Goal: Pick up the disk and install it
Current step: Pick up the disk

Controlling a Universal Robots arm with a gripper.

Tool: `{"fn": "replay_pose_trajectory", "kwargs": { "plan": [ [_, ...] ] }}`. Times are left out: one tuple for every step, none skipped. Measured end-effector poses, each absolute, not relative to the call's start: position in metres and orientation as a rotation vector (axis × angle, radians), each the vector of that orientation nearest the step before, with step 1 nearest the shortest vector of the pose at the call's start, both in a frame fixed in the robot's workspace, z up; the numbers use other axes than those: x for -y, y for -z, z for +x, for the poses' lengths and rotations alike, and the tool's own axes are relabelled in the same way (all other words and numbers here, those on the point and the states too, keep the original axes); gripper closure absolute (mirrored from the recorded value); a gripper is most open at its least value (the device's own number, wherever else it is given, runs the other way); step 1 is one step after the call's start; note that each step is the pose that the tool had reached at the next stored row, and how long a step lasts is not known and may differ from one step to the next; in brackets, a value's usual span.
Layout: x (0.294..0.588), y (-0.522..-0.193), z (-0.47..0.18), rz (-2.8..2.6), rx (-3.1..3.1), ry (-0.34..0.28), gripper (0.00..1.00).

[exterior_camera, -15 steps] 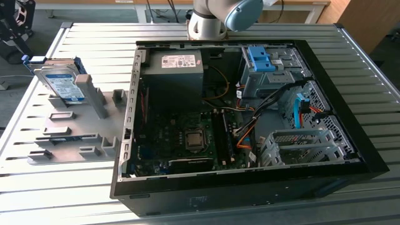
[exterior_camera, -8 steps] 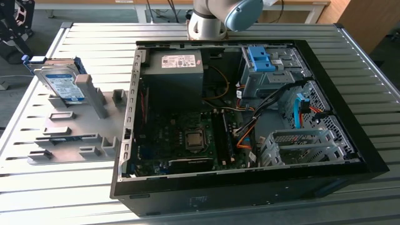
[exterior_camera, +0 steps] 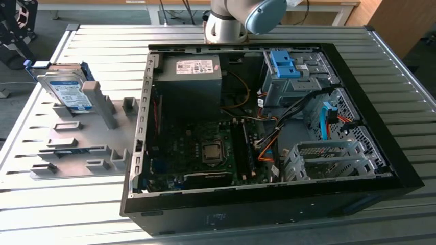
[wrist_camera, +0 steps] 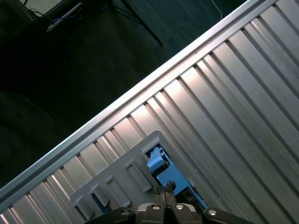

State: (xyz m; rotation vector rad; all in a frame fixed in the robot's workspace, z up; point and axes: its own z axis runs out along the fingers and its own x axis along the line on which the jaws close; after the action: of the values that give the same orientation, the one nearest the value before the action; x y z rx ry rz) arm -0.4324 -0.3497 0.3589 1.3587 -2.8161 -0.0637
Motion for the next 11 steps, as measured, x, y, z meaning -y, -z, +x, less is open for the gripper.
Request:
{"fn": "replay_pose_trajectory", "kwargs": {
  "plan": [
    [0.3497,-0.3589,-0.4324,1.361,2.815,0.064,0.89],
    [0.3497,-0.3589,-0.4324,1.364,2.813,0.064,0.89],
    [0.3497,-0.3589,-0.4324,1.367,2.812,0.064,0.89],
    [0.3497,-0.3589,-0.4324,1.369,2.811,0.064,0.89],
    [0.3497,-0.3589,-0.4324,1.372,2.809,0.064,0.89],
    [0.3497,-0.3589,-0.4324,1.375,2.808,0.064,0.89],
    [0.3497,-0.3589,-0.4324,1.378,2.806,0.064,0.89],
    [0.3497,-0.3589,-0.4324,1.381,2.805,0.064,0.89],
    [0.3497,-0.3589,-0.4324,1.384,2.803,0.063,0.89],
    [0.3497,-0.3589,-0.4324,1.389,2.801,0.063,0.89],
    [0.3497,-0.3589,-0.4324,1.392,2.799,0.063,0.89]
  ]
}}
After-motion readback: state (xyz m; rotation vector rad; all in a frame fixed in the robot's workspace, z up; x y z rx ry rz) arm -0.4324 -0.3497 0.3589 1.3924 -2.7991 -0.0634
